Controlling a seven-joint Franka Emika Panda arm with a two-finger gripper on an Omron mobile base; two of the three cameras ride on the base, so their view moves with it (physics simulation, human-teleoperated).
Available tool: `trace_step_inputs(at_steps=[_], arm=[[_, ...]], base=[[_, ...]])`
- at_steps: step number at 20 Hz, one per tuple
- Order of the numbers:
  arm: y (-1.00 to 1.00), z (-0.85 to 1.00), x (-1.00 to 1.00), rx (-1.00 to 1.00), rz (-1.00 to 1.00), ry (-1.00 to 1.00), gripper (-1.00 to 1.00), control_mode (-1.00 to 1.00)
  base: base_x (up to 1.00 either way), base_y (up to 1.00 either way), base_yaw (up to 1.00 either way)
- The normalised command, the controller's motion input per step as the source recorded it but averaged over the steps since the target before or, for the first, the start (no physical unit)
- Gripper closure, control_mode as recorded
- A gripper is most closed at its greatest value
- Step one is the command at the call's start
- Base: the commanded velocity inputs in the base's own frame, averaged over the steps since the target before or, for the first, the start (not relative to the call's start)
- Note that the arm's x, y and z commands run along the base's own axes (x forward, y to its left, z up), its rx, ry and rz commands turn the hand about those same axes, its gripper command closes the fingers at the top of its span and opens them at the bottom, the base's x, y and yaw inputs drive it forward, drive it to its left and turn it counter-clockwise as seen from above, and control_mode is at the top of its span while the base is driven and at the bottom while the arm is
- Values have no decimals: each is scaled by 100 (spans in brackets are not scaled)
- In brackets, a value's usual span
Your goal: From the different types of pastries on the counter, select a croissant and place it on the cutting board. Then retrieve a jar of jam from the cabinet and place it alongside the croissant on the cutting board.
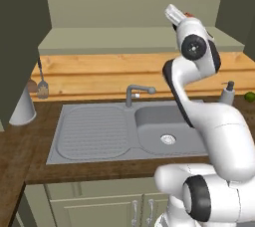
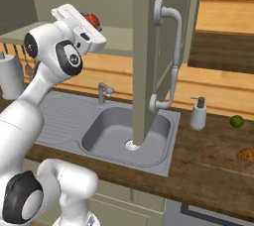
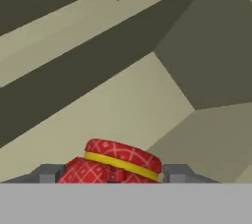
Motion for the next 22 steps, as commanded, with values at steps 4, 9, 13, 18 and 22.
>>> trace_step_inputs(at_steps=[4, 9, 13, 18, 22], arm=[[21, 51, -85, -1, -5, -16, 100, -100], [27, 0, -100, -8, -7, 0, 100, -100], [0, 16, -100, 0, -37, 1, 100, -100], [3, 4, -100, 1, -53, 18, 100, -100], [12, -8, -100, 0, -47, 25, 100, -100]], base=[[0, 0, 0], [0, 0, 0], [0, 0, 0], [0, 0, 0], [0, 0, 0]])
